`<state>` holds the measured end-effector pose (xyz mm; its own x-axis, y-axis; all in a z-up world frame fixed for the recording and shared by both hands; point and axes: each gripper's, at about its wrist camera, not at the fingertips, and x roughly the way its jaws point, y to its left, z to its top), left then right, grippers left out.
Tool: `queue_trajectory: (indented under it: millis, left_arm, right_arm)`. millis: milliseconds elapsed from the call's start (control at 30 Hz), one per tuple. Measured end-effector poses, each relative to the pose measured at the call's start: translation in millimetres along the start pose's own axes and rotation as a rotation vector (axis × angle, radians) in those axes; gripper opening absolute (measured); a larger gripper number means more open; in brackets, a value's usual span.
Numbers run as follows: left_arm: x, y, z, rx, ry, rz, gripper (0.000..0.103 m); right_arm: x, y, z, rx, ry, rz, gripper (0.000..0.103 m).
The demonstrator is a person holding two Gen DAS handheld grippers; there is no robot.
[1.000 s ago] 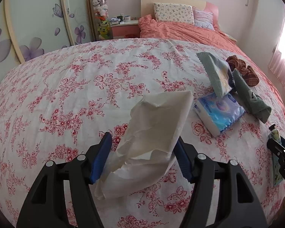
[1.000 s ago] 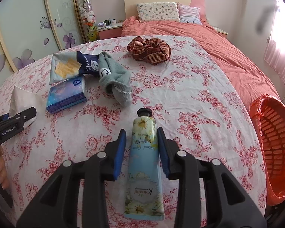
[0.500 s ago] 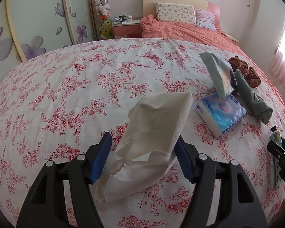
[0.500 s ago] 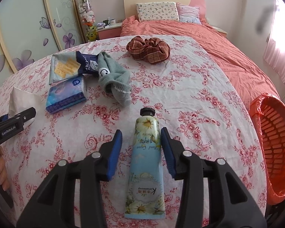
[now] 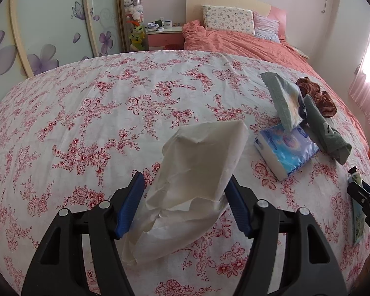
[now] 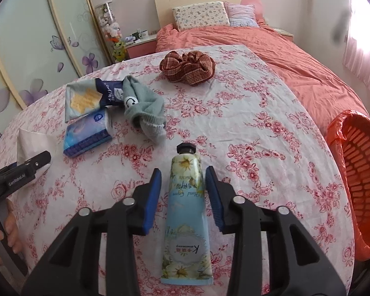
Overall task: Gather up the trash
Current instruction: 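Lift and carry the tissue and lotion tube over the orange basket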
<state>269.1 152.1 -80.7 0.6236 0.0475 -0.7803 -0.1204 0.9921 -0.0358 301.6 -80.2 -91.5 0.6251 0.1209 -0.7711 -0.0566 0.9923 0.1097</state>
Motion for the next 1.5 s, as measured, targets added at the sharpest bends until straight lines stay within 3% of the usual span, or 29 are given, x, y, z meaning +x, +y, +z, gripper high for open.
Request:
queue_trajectory:
  millis: [33,100,167,433,733,1133,1500]
  left_arm:
    - [0,1,0,-0.006,-0.003,-0.002,0.058]
    - [-3,4,0,-0.023,-0.013,-0.027,0.047]
    - [-4,4,-1,-0.026,-0.015,-0.038,0.042]
    - [-21,-7,2,0.002,-0.047,-0.039,0.040]
    - [-57,-33,6,0.038,-0.088,-0.085,0.040]
    - [-98,-118,5,0.146,-0.128,-0.255,0.040]
    - [-113,-245,-5,0.302,-0.116,-0.500,0.040]
  right_arm:
    - [0,1,0,-0.004,0.000,-0.011,0.028]
    - [0,2,0,-0.008,-0.001,-0.013,0.028]
    - [-1,2,-1,-0.007,-0.003,-0.007,0.027]
    - [-17,-2,1,0.017,-0.040,0.024,0.027]
    - [-62,-11,9,0.029,-0.119,0.046,0.027]
    - [-129,-73,2,0.116,-0.257,-0.036,0.027]
    - [-170,-176,-10,0.291,-0.351,-0.150,0.027]
